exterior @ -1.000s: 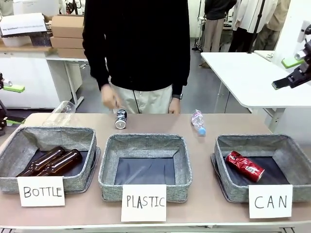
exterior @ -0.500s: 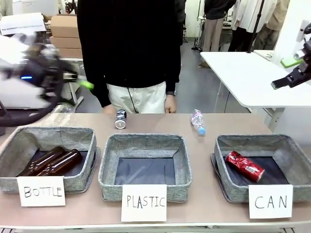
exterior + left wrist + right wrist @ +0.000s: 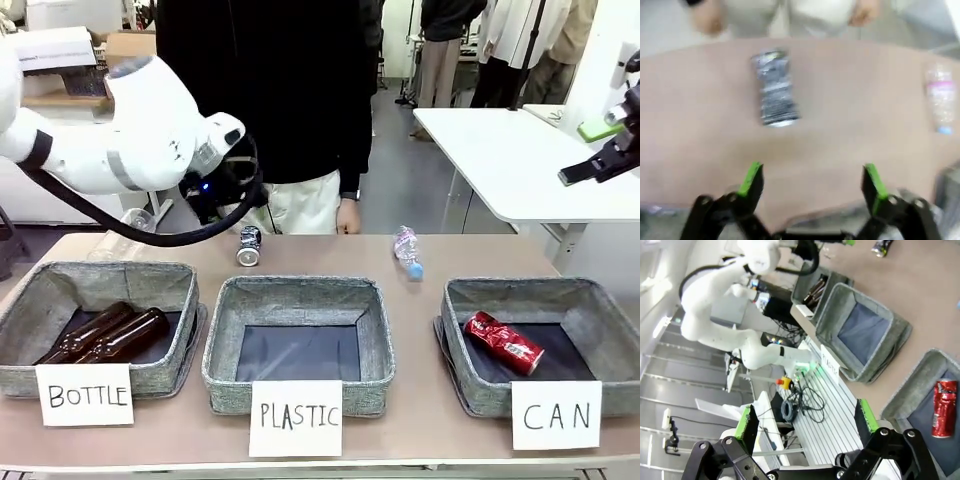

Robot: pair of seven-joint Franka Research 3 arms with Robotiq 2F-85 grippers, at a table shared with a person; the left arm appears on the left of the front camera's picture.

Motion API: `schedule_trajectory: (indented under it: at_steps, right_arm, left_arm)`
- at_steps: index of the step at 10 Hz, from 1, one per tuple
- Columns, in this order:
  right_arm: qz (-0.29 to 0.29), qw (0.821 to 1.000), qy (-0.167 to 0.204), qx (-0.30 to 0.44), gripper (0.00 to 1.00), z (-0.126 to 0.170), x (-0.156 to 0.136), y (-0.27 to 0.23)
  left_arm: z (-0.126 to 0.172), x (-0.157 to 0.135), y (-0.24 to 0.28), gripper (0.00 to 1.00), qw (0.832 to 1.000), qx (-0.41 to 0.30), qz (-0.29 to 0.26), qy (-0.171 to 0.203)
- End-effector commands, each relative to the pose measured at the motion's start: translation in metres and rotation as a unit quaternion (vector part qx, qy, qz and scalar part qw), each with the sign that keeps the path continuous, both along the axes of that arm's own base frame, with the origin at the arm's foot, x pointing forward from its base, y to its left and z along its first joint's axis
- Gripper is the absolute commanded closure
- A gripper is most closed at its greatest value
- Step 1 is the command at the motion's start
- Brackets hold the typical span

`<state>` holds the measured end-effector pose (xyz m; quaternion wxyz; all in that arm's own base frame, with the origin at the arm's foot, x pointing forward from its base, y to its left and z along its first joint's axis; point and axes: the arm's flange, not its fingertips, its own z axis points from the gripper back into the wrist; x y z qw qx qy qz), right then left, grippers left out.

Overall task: Sort the can waste into the basket.
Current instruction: Pick up the can waste from the table and place it in the right Fabric basket.

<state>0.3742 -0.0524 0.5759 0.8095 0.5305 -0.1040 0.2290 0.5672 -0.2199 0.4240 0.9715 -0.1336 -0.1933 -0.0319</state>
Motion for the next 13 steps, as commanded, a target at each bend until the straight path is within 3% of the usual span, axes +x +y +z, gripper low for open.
schedule_trajectory:
  at_steps: [1, 2, 3, 4, 8, 13]
  right_arm:
    - [-0.006, 1.0, -0.004, -0.003, 0.0, -0.001, -0.001, 0.002]
    - [-0.006, 1.0, -0.004, -0.003, 0.0, -0.001, -0.001, 0.002]
    - [-0.006, 1.0, -0.004, -0.003, 0.0, -0.001, -0.001, 0.002]
    - [-0.006, 1.0, -0.004, -0.003, 0.0, -0.001, -0.001, 0.002]
    - [-0.006, 1.0, -0.004, -0.003, 0.0, -0.001, -0.001, 0.002]
    - [-0.006, 1.0, -0.004, -0.003, 0.0, -0.001, -0.001, 0.002]
  left_arm:
    - [0.024, -0.013, -0.014, 0.0, 0.998, -0.04, -0.035, -0.039]
    - [0.024, -0.013, -0.014, 0.0, 0.998, -0.04, -0.035, -0.039]
    - [-0.001, 0.004, 0.005, 0.0, 1.0, 0.005, 0.006, 0.003]
    - [-0.021, 0.021, -0.006, 0.0, 0.998, 0.018, 0.058, -0.013]
    - [-0.057, 0.06, -0.028, 0.0, 0.998, 0.021, 0.051, -0.021]
    - [-0.092, 0.083, -0.047, 0.0, 0.996, 0.062, 0.059, 0.025]
